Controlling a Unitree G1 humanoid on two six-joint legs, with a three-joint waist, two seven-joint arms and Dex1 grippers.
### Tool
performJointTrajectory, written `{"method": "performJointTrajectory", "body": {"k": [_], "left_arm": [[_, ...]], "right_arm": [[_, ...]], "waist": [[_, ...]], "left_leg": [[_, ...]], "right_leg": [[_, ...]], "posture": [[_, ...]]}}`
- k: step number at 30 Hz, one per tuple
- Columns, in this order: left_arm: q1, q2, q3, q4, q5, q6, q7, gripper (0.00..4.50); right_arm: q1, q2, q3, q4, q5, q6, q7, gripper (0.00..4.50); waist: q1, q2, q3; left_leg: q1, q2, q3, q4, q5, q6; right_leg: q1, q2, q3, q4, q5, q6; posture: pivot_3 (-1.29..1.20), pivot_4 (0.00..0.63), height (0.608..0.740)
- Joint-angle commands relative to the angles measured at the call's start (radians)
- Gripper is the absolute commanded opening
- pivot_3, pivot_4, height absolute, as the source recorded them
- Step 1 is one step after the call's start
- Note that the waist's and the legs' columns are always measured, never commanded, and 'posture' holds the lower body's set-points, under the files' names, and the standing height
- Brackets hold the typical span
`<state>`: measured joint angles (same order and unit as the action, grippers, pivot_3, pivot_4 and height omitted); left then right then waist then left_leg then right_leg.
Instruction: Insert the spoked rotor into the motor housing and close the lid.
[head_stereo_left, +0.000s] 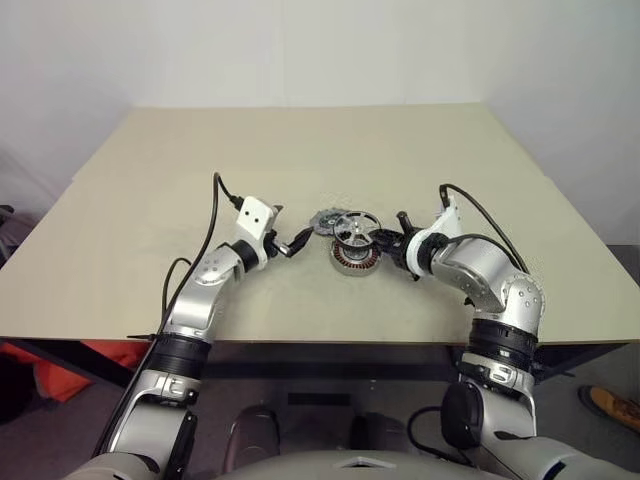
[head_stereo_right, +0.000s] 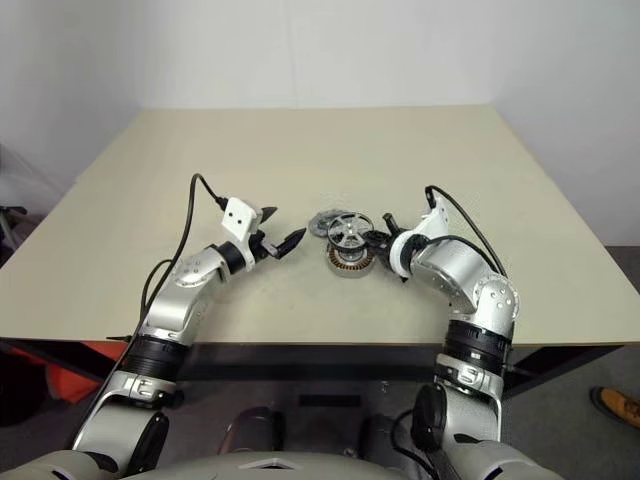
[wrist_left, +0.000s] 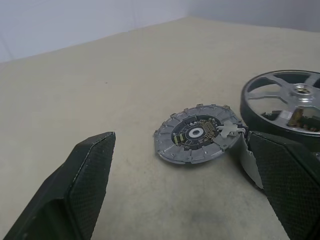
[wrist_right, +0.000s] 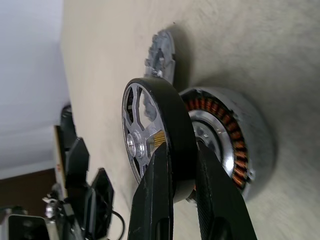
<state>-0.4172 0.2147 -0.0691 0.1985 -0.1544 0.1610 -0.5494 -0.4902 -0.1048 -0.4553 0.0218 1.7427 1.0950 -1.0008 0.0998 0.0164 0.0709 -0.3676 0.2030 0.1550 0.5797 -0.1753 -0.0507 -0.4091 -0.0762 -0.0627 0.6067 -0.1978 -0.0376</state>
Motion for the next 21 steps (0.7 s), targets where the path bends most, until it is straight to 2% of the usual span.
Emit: {"method": "performJointTrajectory", "body": {"k": [1, 10, 21], "left_arm": [[-0.004, 0.008, 0.012, -0.017, -0.002, -0.016, 0.002, 4.5], [-0.004, 0.009, 0.011, -0.018, -0.002, -0.013, -0.001, 4.5], [-0.001, 0.009, 0.009, -0.023, -0.002, -0.01, 0.001, 4.5]], "right_arm": [[0.018, -0.036, 0.063, -0.062, 0.09, -0.05, -0.015, 0.32], [0.084, -0.107, 0.177, -0.094, 0.157, -0.157, -0.008, 0.32], [0.081, -0.158, 0.238, -0.085, 0.164, -0.236, 0.03, 0.32]], "waist": [[0.0, 0.0, 0.0], [0.0, 0.0, 0.0], [0.0, 0.0, 0.0]], "left_leg": [[0.0, 0.0, 0.0, 0.0, 0.0, 0.0], [-0.002, 0.0, 0.0, 0.0, 0.0, 0.0], [-0.005, -0.001, 0.0, 0.0, 0.0, 0.0]], "right_leg": [[0.0, 0.0, 0.0, 0.0, 0.0, 0.0], [-0.001, 0.0, 0.0, -0.001, -0.001, 0.001], [-0.002, 0.0, 0.0, -0.001, -0.001, 0.001]], "posture": [[0.0, 0.0, 0.74], [0.0, 0.0, 0.74], [0.0, 0.0, 0.74]]}}
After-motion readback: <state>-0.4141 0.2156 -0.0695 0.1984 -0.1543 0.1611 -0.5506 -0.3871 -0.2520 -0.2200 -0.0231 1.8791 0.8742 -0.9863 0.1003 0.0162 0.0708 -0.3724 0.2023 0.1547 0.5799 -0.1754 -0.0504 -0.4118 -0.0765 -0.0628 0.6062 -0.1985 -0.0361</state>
